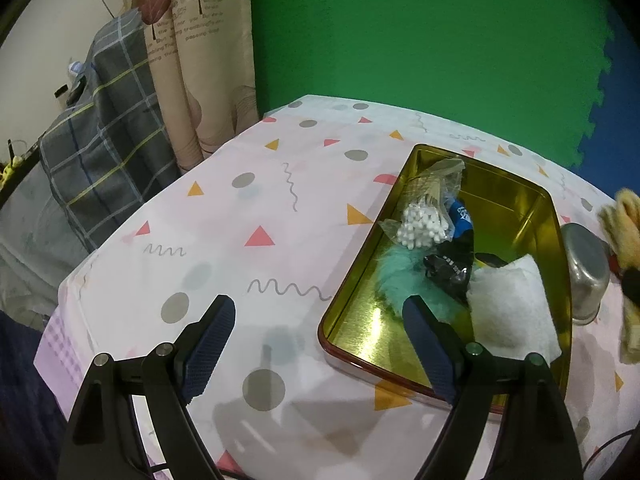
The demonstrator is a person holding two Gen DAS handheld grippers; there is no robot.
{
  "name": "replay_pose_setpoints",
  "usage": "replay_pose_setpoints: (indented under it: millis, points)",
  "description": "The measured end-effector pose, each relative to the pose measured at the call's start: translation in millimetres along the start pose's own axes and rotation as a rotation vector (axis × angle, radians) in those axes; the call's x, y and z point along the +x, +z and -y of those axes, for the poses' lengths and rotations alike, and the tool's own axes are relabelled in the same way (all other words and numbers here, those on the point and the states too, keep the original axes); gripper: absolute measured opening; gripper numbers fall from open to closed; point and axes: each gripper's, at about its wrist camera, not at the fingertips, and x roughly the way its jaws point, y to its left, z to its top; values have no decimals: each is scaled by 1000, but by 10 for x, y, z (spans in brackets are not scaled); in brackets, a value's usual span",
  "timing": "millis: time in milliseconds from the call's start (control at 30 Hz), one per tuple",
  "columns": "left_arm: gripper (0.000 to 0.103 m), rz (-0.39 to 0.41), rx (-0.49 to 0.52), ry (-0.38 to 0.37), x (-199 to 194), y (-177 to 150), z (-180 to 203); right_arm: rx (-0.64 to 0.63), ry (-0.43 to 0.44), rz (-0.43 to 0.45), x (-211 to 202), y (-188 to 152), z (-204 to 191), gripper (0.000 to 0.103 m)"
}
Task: Organize soft objects
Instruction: 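Carry the striped towel into the tin and open the right gripper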
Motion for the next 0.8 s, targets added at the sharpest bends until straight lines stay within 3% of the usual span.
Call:
replay_pose_setpoints:
  millis: [300,600,800]
  points:
    - [83,-7,-14,0,25,15,-41,-74,64,-16,352,252,-491,39]
    - [83,-18,-36,0,52,16,-88,-66,58,-77,814,373,-596,39]
    - [83,-25,-48,-3,61,12,-106,-62,46,-111,1021,413,-604,45]
